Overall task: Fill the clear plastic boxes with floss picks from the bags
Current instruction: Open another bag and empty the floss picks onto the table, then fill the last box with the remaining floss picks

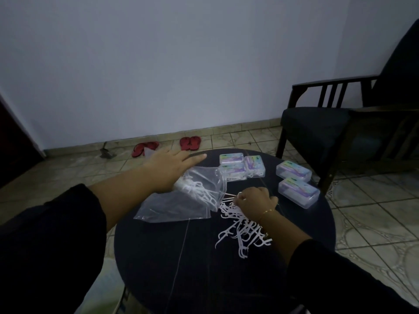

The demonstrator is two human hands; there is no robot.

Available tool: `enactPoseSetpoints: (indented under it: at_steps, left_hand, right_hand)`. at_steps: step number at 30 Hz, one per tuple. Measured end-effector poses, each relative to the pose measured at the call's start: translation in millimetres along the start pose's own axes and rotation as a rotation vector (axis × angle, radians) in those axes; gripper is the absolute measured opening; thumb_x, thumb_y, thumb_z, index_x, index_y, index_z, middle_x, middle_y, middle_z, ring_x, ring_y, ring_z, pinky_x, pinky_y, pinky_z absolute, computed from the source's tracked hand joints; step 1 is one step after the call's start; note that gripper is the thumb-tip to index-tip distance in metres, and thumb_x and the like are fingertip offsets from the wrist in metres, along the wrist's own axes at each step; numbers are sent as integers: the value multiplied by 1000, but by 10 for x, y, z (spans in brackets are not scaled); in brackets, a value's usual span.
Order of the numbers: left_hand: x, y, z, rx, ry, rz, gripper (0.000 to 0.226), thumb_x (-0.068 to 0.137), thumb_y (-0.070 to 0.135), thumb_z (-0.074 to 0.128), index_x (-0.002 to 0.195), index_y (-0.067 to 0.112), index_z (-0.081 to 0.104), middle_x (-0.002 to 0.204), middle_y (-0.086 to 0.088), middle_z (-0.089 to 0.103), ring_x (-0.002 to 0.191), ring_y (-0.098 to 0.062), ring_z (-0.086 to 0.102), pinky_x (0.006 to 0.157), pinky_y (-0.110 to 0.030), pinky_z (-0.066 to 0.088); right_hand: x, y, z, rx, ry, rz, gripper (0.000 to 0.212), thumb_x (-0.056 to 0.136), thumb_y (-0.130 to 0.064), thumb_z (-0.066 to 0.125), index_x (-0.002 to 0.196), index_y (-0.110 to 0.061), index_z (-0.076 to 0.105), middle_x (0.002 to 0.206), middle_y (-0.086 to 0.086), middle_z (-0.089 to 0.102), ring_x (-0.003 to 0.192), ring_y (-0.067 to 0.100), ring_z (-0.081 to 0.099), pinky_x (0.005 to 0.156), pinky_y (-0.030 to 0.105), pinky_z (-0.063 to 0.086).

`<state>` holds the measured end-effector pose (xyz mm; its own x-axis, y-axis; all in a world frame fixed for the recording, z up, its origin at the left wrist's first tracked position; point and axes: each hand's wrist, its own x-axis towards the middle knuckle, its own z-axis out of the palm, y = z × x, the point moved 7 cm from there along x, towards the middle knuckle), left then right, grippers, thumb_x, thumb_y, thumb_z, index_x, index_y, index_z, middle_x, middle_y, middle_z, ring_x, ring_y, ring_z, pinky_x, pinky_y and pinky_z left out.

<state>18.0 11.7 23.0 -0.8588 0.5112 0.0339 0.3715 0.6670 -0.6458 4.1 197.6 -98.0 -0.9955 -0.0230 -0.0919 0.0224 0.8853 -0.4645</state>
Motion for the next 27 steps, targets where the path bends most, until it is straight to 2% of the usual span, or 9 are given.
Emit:
enactPoseSetpoints:
  at_steps: [3,5,9,14,19,24,27]
  left_hand:
    - [-62,30,327,-181,-102,-71,104,81,25,65,150,30,-13,134,1,38,111,-15,42,87,-28,43]
    - [-105,106,575,-249,-164,-102,105,81,26,67,150,31,-12,132,0,39,111,-16,42,91,-29,43]
    - [-169,256,977,-355,-269,-145,94,87,30,62,151,29,-8,140,-4,35,124,-22,38,103,-32,34]
    - [-168,327,1150,-385,-309,-182,91,91,40,55,150,27,-12,151,-6,23,136,-26,26,113,-38,22]
    - [-183,312,1123,-413,-339,-261,100,88,37,61,148,31,-19,159,-6,3,145,-31,7,117,-47,11]
    - [-99,462,882,-431,-280,-201,113,80,60,62,146,31,-25,160,-7,-6,147,-29,0,118,-50,5]
    - [30,574,631,-420,-197,-152,113,79,61,61,146,31,-24,160,-5,-7,147,-26,-2,118,-50,0]
  right_hand:
    - [-4,38,34,-93,-76,-10,37,93,-46,44,123,-30,57,136,0,47,132,27,30,103,50,25]
    - [8,58,113,-144,-134,-19,50,92,-49,46,137,-28,44,145,2,37,137,28,25,107,52,22]
    - [32,15,272,-165,-159,-66,53,89,-53,48,135,-25,44,148,3,30,138,29,24,106,55,20]
    - [49,-86,420,-153,-149,-94,65,94,-52,38,149,-24,20,158,-2,7,144,25,7,111,53,12]
    - [31,-205,400,-93,-128,-136,76,91,-57,45,151,-24,13,159,-2,7,145,23,6,113,50,11]
    - [6,-133,216,-84,-45,-146,77,86,-59,50,150,-27,20,157,-3,15,144,21,10,112,50,12]
    - [-3,-30,96,-83,-12,-113,72,88,-57,49,148,-28,24,157,-3,18,144,21,11,112,50,12]
